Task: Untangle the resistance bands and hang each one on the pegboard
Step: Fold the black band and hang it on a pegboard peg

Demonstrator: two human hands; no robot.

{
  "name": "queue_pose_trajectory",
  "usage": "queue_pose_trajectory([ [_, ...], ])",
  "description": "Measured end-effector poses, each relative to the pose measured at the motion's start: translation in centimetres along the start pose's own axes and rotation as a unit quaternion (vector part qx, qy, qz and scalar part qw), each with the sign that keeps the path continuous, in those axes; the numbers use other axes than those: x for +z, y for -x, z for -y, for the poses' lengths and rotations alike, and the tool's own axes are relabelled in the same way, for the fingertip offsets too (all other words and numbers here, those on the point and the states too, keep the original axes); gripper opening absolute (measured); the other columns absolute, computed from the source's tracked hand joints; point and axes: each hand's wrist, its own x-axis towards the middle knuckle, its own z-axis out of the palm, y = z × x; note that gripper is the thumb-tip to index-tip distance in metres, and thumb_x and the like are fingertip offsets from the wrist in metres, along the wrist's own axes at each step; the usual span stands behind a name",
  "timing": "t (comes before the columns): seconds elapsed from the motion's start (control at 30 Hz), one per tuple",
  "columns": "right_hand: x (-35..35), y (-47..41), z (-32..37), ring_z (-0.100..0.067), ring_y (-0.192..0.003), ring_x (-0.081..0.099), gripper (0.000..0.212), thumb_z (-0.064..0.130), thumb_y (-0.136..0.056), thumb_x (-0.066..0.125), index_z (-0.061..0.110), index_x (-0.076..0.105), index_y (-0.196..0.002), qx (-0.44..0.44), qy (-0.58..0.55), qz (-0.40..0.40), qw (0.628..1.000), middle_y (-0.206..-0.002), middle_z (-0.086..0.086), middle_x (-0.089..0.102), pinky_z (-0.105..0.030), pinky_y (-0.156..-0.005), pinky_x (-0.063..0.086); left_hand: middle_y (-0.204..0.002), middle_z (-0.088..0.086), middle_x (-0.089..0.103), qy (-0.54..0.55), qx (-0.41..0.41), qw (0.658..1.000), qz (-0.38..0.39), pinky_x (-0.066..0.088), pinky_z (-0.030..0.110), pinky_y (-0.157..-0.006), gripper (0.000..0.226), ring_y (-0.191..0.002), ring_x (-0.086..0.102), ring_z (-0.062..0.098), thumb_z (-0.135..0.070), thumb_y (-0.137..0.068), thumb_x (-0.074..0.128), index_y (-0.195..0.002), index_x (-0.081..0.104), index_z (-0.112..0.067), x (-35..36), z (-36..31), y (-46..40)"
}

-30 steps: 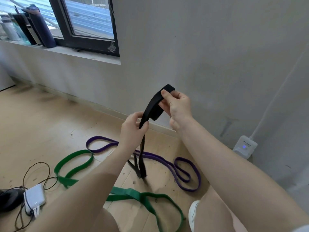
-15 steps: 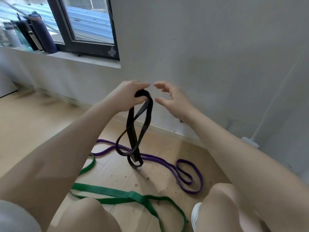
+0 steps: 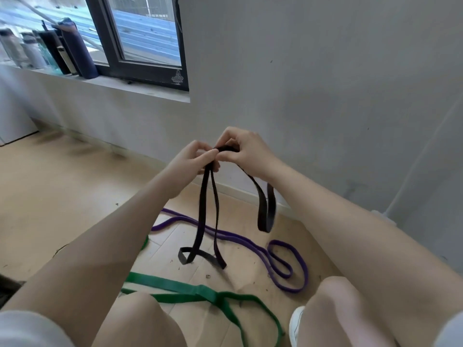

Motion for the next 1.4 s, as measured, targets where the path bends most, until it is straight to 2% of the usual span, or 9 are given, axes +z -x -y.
queue_pose_trajectory([
  [0.1, 0.8, 0.9, -0.9, -0.013, -0.077, 0.066, 0.011, 0.009, -0.084, 0.066, 0.017, 0.058, -0.083, 0.031, -0.123, -0.052, 0.991, -0.079, -0.001, 0.069, -0.025, -0.076, 0.052, -0.087, 0.006, 0.065, 0.122, -0.049, 0.988, 0.086, 0.047, 0.038, -0.090, 0.021, -0.093, 0.064, 0.022, -0.030, -0.096, 0.046, -0.108, 0.049, -0.012, 0.8, 1.3, 0.3],
  [0.2, 0.5, 1.0, -1.7, -0.012, -0.074, 0.066, 0.015, 0.004, -0.087, 0.062, 0.017, 0.056, -0.081, 0.072, -0.248, -0.135, 0.957, -0.078, -0.004, 0.067, -0.025, -0.074, 0.050, -0.097, 0.008, 0.069, 0.089, -0.079, 0.988, 0.097, 0.048, 0.033, -0.091, 0.032, -0.101, 0.065, 0.021, -0.020, -0.087, 0.063, -0.113, 0.046, -0.012, 1.3, 2.6, 0.1],
  [0.37, -1.0, 0.7, -1.8, -0.009, -0.074, 0.067, 0.015, 0.001, -0.091, 0.054, 0.015, 0.052, -0.084, 0.099, -0.445, -0.192, 0.869, -0.081, -0.002, 0.065, -0.030, -0.081, 0.051, -0.095, 0.009, 0.069, -0.016, -0.055, 0.997, 0.049, 0.049, 0.032, -0.087, 0.023, -0.088, 0.066, 0.016, -0.008, -0.084, 0.066, -0.098, 0.049, -0.014, 1.6, 4.7, 0.1],
  [0.5, -2.3, 0.6, -3.2, -0.010, -0.069, 0.066, 0.016, 0.000, -0.090, 0.055, 0.014, 0.052, -0.083, 0.123, -0.495, -0.260, 0.820, -0.078, -0.002, 0.063, -0.027, -0.073, 0.051, -0.091, 0.011, 0.068, 0.029, 0.001, 0.998, -0.051, 0.051, 0.029, -0.081, 0.018, -0.084, 0.065, 0.020, -0.004, -0.084, 0.064, -0.088, 0.051, -0.016, 1.0, 4.2, -0.5],
  [0.63, -3.4, 1.4, -6.0, -0.012, -0.087, 0.056, 0.014, 0.006, -0.084, 0.066, 0.015, 0.058, -0.089, 0.181, -0.210, -0.231, 0.933, -0.091, -0.002, 0.060, -0.023, -0.083, 0.043, -0.083, 0.008, 0.066, 0.046, 0.067, 0.986, -0.145, 0.049, 0.025, -0.075, 0.018, -0.074, 0.062, 0.015, -0.001, -0.085, 0.062, -0.084, 0.054, -0.018, -0.8, 1.1, -1.8],
  [0.77, -4.0, 1.6, -5.0, -0.003, -0.123, 0.040, 0.042, 0.018, -0.087, 0.065, 0.022, 0.050, -0.126, 0.103, -0.089, -0.095, 0.986, -0.131, 0.006, 0.050, -0.024, -0.104, 0.029, -0.088, 0.015, 0.067, -0.087, 0.143, 0.983, -0.072, 0.051, 0.036, -0.082, 0.012, -0.080, 0.062, 0.025, -0.002, -0.082, 0.066, -0.083, 0.063, -0.014, -0.7, -3.9, -3.2],
  [1.03, -4.0, -1.5, -1.6, -0.010, -0.099, 0.061, 0.029, 0.008, -0.089, 0.060, 0.013, 0.056, -0.117, 0.011, -0.181, -0.076, 0.981, -0.104, 0.000, 0.064, -0.025, -0.093, 0.047, -0.084, -0.002, 0.065, -0.154, 0.187, 0.970, -0.012, 0.046, 0.024, -0.079, 0.012, -0.077, 0.059, 0.009, -0.008, -0.085, 0.064, -0.089, 0.067, -0.019, 0.3, -7.9, -4.4],
  [1.2, -4.2, -3.0, -0.1, -0.008, -0.078, 0.063, 0.015, 0.003, -0.087, 0.061, 0.017, 0.063, -0.092, -0.001, -0.225, -0.111, 0.968, -0.083, 0.001, 0.066, -0.023, -0.080, 0.051, -0.090, 0.001, 0.060, -0.002, 0.095, 0.994, -0.048, 0.050, 0.020, -0.078, 0.029, -0.076, 0.060, 0.013, -0.008, -0.087, 0.062, -0.112, 0.049, -0.017, 0.7, -6.5, -3.6],
  [1.4, -3.9, -2.7, -1.4, -0.028, -0.102, 0.063, 0.016, 0.003, -0.087, 0.060, 0.017, 0.062, -0.095, 0.018, -0.297, -0.146, 0.944, -0.095, -0.006, 0.066, -0.033, -0.096, 0.048, -0.085, 0.001, 0.064, 0.037, 0.008, 0.999, -0.013, 0.051, 0.031, -0.084, 0.022, -0.082, 0.064, 0.014, -0.007, -0.087, 0.062, -0.104, 0.056, -0.019, 1.0, -0.9, -1.3],
])
